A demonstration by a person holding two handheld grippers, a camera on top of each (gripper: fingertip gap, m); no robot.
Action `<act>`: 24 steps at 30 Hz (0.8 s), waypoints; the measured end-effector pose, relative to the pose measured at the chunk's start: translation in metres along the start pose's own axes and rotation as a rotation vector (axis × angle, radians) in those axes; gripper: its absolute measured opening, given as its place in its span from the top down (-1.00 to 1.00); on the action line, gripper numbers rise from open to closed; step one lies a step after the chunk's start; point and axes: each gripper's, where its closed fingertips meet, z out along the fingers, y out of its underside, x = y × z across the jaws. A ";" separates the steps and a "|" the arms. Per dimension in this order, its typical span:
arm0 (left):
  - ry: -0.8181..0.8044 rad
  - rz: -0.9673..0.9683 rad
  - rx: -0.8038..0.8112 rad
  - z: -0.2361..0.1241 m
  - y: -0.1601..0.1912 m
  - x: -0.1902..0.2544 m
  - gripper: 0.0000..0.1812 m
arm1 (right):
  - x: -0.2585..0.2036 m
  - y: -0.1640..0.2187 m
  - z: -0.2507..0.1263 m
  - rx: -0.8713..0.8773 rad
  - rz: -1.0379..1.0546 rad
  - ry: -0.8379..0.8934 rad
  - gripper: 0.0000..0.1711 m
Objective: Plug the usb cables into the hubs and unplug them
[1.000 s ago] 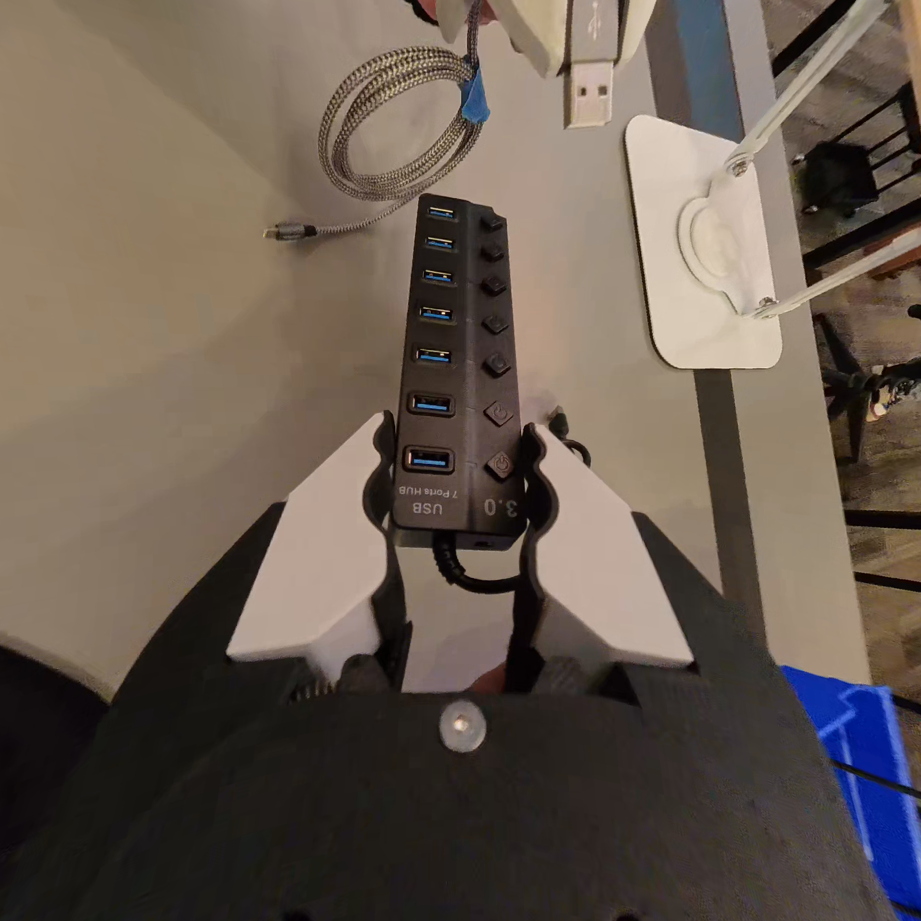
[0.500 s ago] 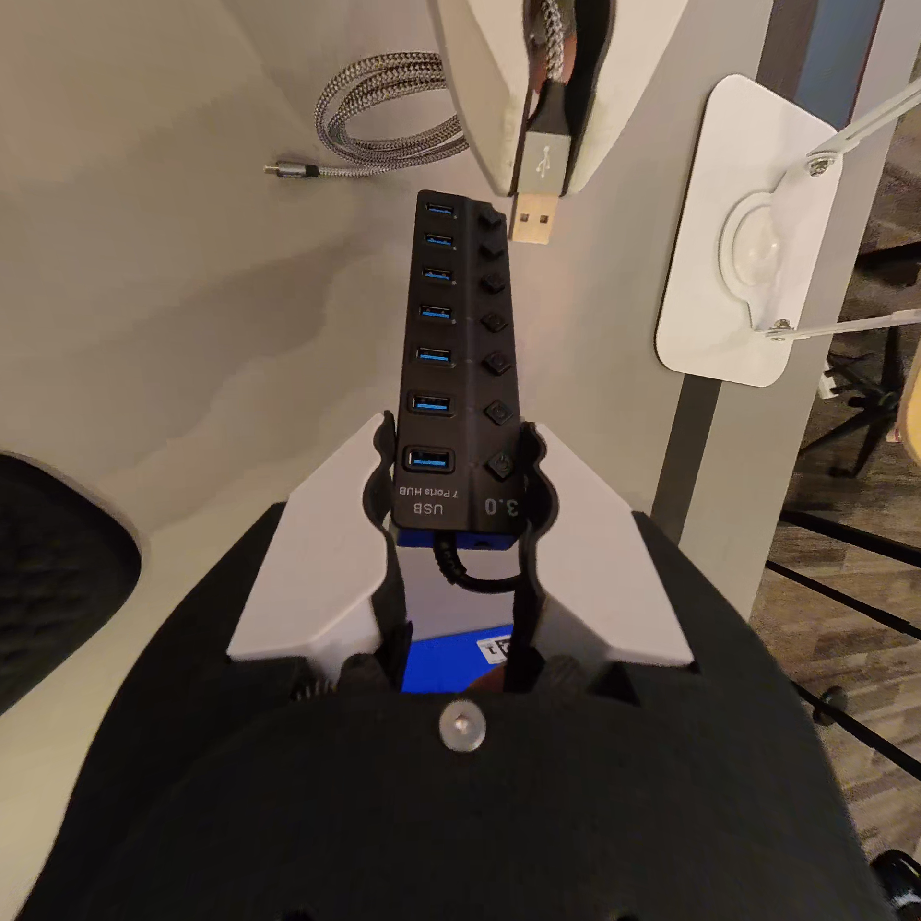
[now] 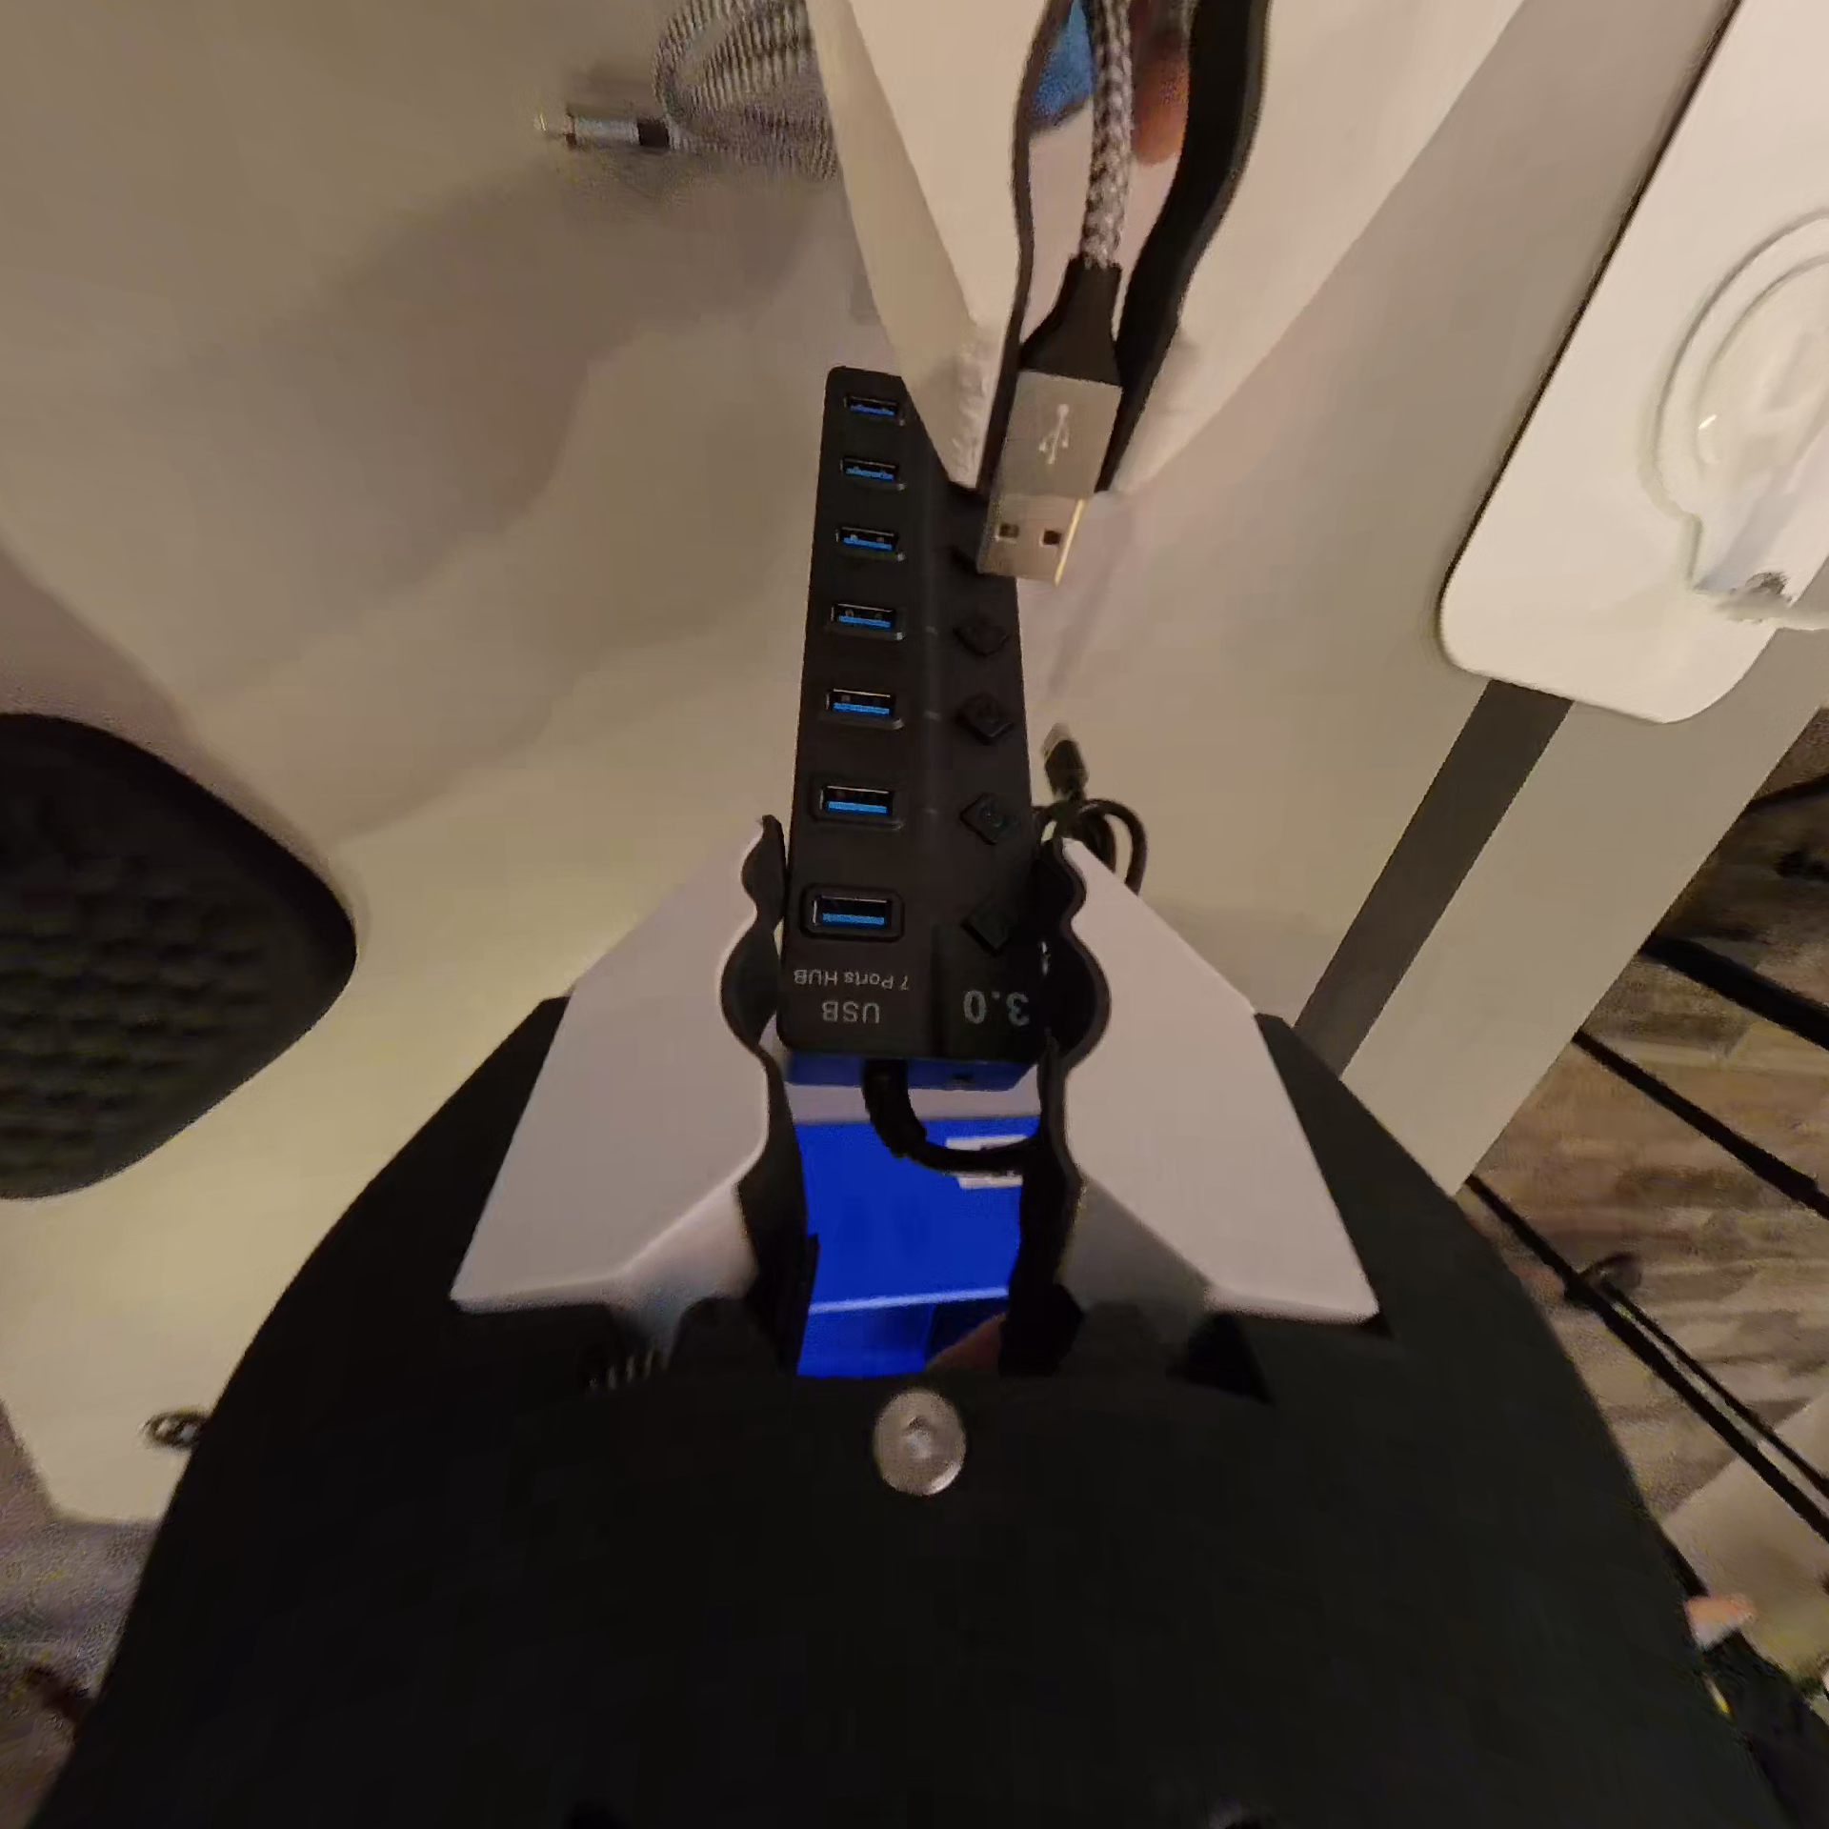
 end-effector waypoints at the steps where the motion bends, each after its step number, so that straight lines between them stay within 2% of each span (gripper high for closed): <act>1: 0.001 0.004 -0.006 0.001 0.001 0.001 0.85 | 0.001 0.002 0.000 -0.025 -0.005 -0.002 0.43; 12: -0.002 -0.014 -0.040 0.002 0.016 -0.009 0.85 | -0.005 -0.001 -0.001 -0.138 -0.074 -0.028 0.43; 19: -0.083 -0.045 -0.096 0.003 0.040 -0.032 0.84 | -0.012 -0.014 0.004 -0.217 -0.161 -0.039 0.42; 24: -0.045 -0.038 -0.135 0.009 0.052 -0.028 0.84 | -0.013 -0.021 0.011 -0.297 -0.219 -0.032 0.43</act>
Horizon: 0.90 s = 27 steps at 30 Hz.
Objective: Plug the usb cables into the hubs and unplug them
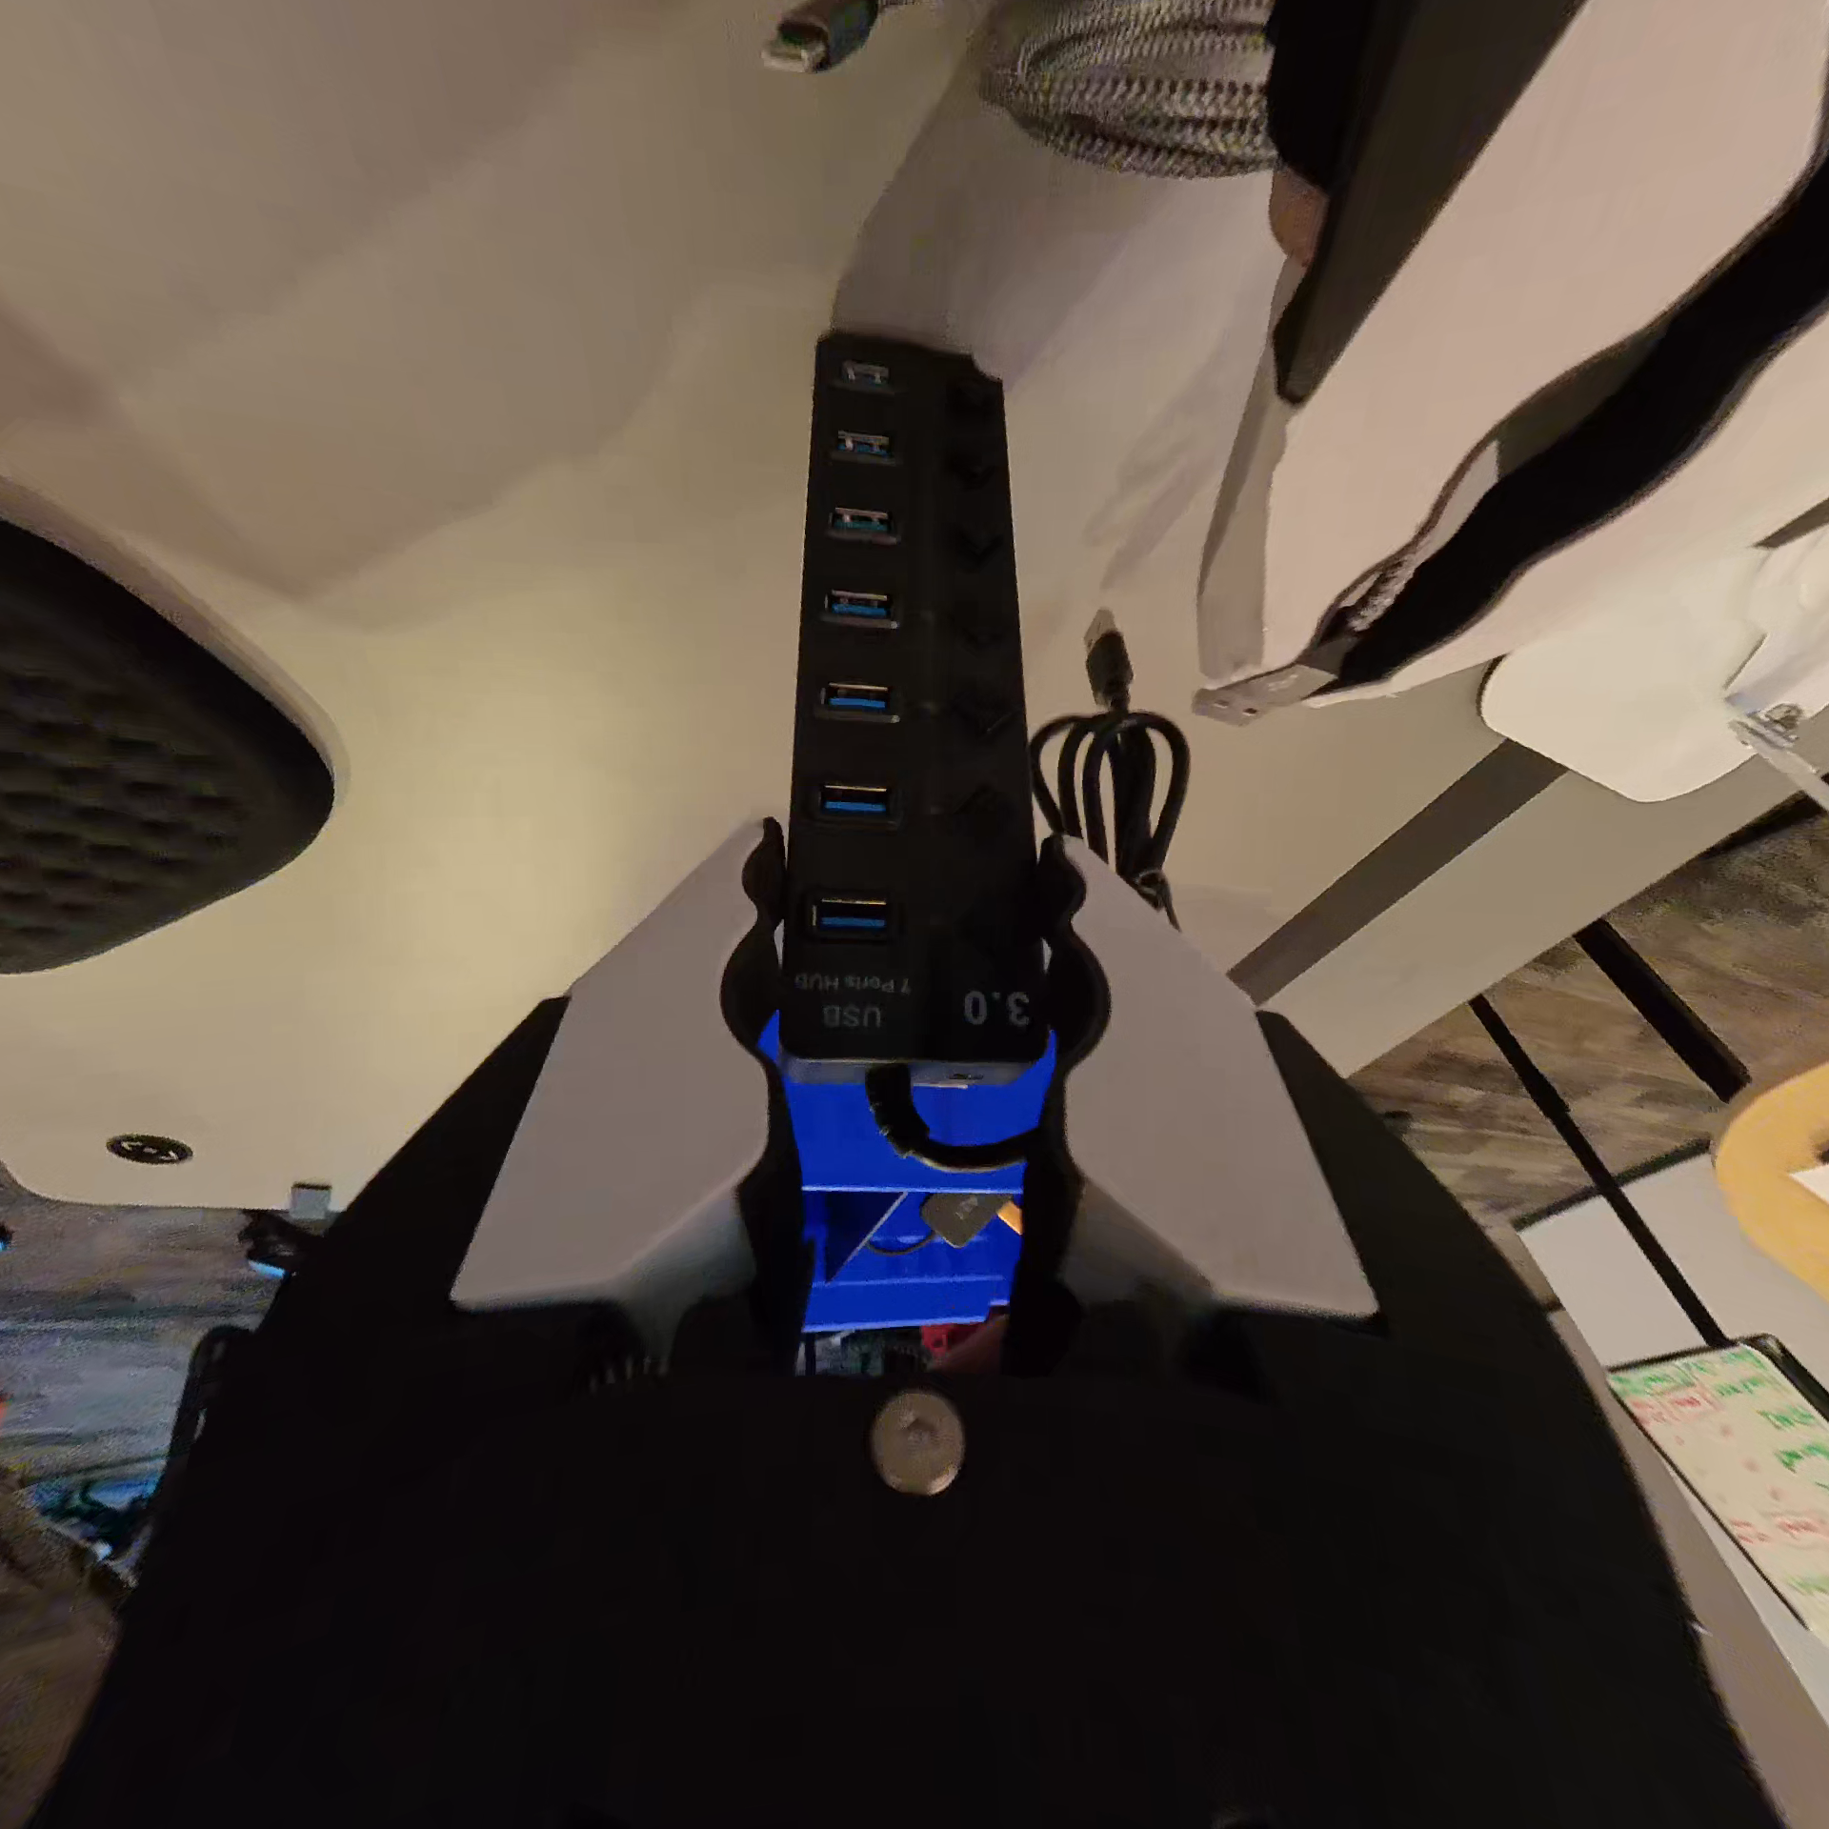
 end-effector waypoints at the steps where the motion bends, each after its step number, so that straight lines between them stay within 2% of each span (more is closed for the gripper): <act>1: 0.012 0.001 -0.011 0.001 0.002 0.002 0.84 | 0.001 -0.002 0.000 -0.009 -0.007 0.005 0.43; 8: 0.007 0.007 -0.035 0.003 0.011 -0.001 0.84 | 0.003 -0.010 -0.006 -0.027 -0.043 0.020 0.43; 12: -0.013 -0.035 -0.016 0.000 0.013 -0.012 0.84 | 0.001 -0.009 -0.025 0.100 0.003 0.036 0.42; 18: -0.085 -0.173 0.087 -0.011 0.010 -0.040 0.84 | 0.009 0.036 -0.065 0.348 0.234 0.180 0.43; 22: -0.184 -0.252 0.152 -0.017 0.010 -0.062 0.84 | 0.031 0.060 -0.087 0.530 0.444 0.349 0.43; 27: -0.243 -0.253 0.177 -0.015 0.006 -0.062 0.84 | 0.062 0.043 -0.076 0.714 0.676 0.409 0.44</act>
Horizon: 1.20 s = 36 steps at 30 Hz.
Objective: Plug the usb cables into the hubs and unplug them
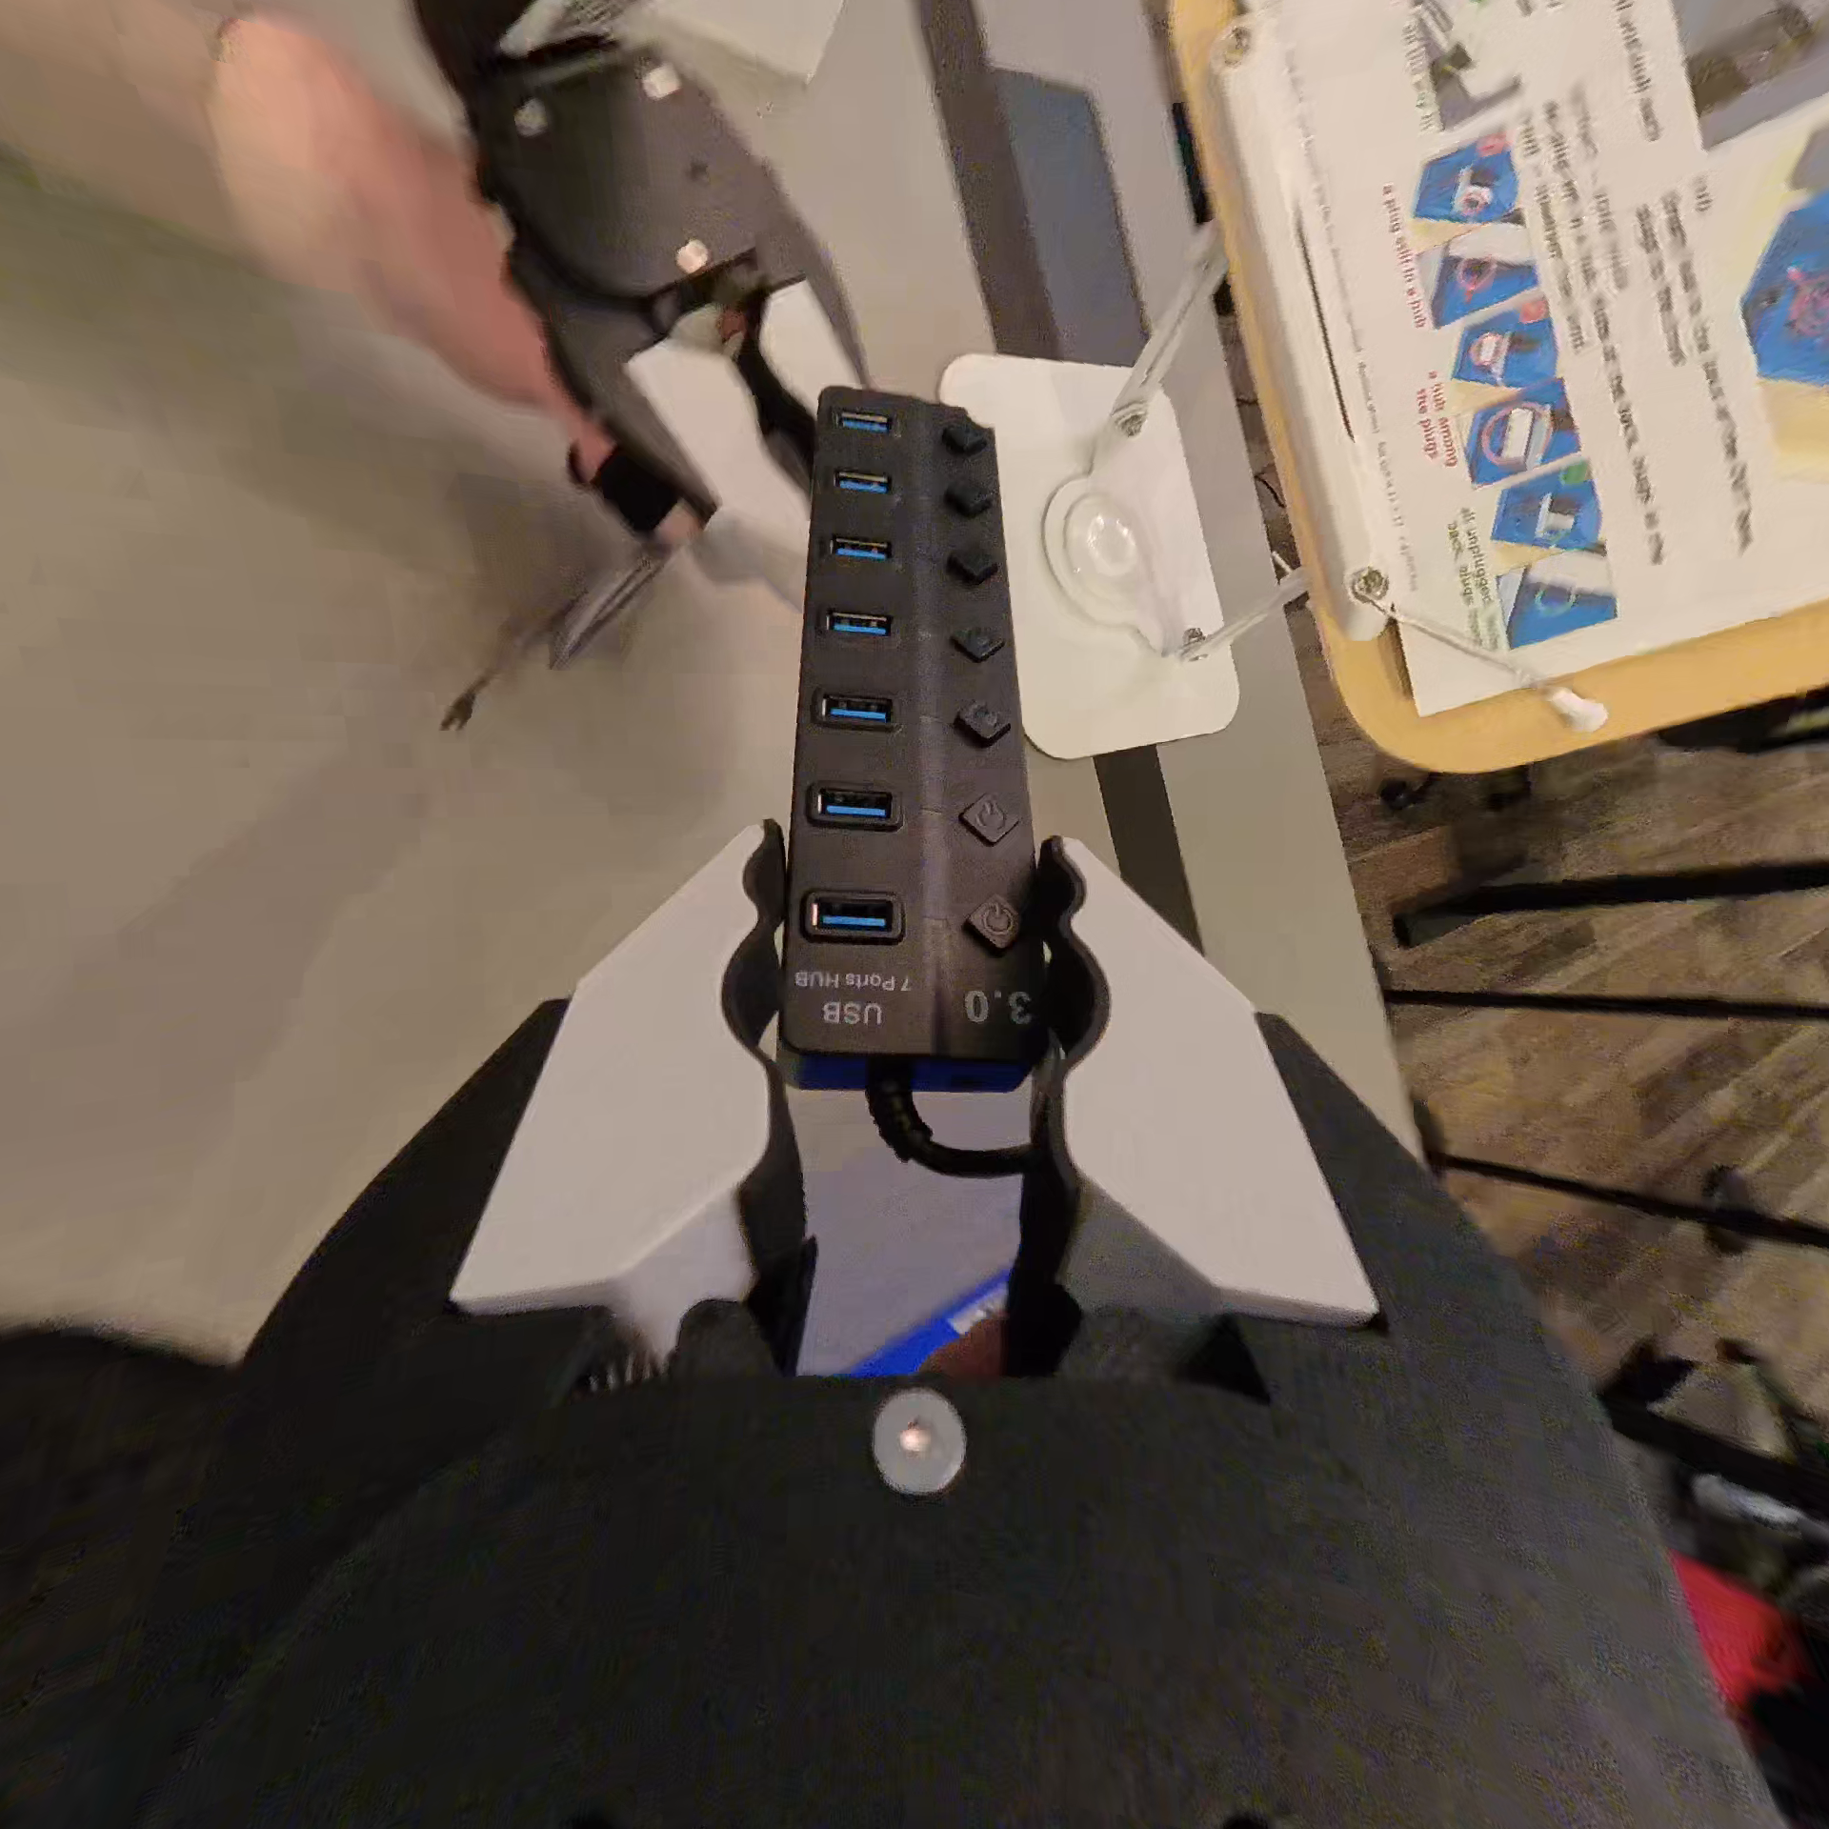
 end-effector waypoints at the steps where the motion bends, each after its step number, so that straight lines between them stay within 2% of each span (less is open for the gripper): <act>1: -0.011 0.004 0.002 0.001 -0.001 0.001 0.84 | 0.000 -0.001 0.011 0.021 0.055 0.008 0.44; 7: -0.029 0.028 0.033 0.003 -0.009 0.011 0.84 | -0.009 -0.010 0.062 0.166 0.308 0.031 0.43; 16: -0.092 0.014 0.097 0.004 -0.014 0.014 0.85 | -0.024 -0.031 0.086 0.298 0.480 0.055 0.44; 21: -0.116 0.032 0.148 0.001 -0.019 0.015 0.85 | -0.027 -0.040 0.084 0.353 0.456 0.067 0.43; 26: -0.135 0.067 0.185 -0.002 -0.028 0.017 0.84 | -0.024 -0.046 0.078 0.403 0.408 0.166 0.43; 29: -0.143 0.106 0.204 -0.004 -0.033 0.020 0.84 | -0.024 -0.047 0.076 0.403 0.371 0.200 0.37; 34: -0.164 0.152 0.229 -0.007 -0.039 0.022 0.85 | -0.027 -0.052 0.073 0.408 0.350 0.202 0.39; 35: -0.172 0.166 0.233 -0.008 -0.041 0.022 0.84 | -0.026 -0.053 0.072 0.418 0.367 0.195 0.36; 36: -0.170 0.182 0.242 -0.009 -0.043 0.023 0.86 | -0.026 -0.054 0.072 0.428 0.379 0.194 0.25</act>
